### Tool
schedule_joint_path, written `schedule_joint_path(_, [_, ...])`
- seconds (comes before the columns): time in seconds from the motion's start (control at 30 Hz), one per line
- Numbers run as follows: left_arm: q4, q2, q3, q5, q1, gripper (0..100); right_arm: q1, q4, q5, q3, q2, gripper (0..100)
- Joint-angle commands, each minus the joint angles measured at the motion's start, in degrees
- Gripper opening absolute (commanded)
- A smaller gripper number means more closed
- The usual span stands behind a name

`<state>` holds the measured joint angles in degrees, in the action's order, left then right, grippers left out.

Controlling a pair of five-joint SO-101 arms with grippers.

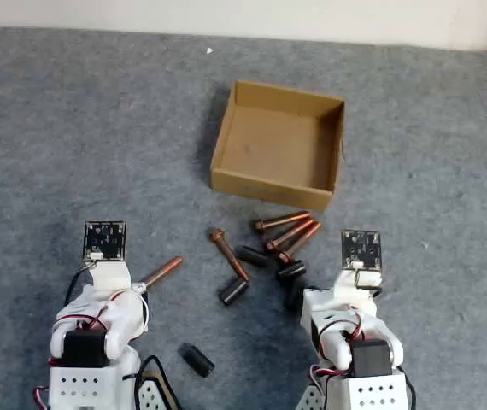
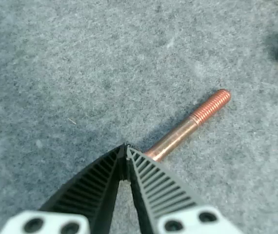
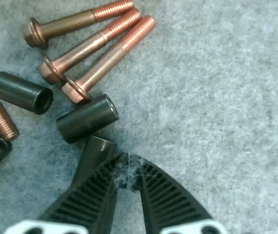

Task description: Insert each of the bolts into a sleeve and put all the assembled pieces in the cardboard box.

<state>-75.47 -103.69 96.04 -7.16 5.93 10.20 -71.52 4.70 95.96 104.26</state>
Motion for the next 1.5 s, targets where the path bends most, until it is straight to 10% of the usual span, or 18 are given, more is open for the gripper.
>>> schedule_joint_path(0.0, [-0.1, -0.6, 1.2, 0.2, -0.9, 1, -0.7, -0.5, -1.4, -1.9, 0.7, 0.5])
schedule_joint_path(0.3, [-0.1, -0.6, 1.2, 0.2, -0.9, 1, -8.1, 4.9, -23.6, -7.4, 0.7, 0.5])
schedule_joint_path(0.83, [-0.1, -0.6, 1.2, 0.2, -0.9, 1, -11.3, -3.5, -24.6, -31.1, -1.2, 0.6])
schedule_joint_path(1.47, [-0.1, -0.6, 1.2, 0.2, -0.9, 1, 6.5, -6.3, -28.1, -56.4, -67.3, 11.3])
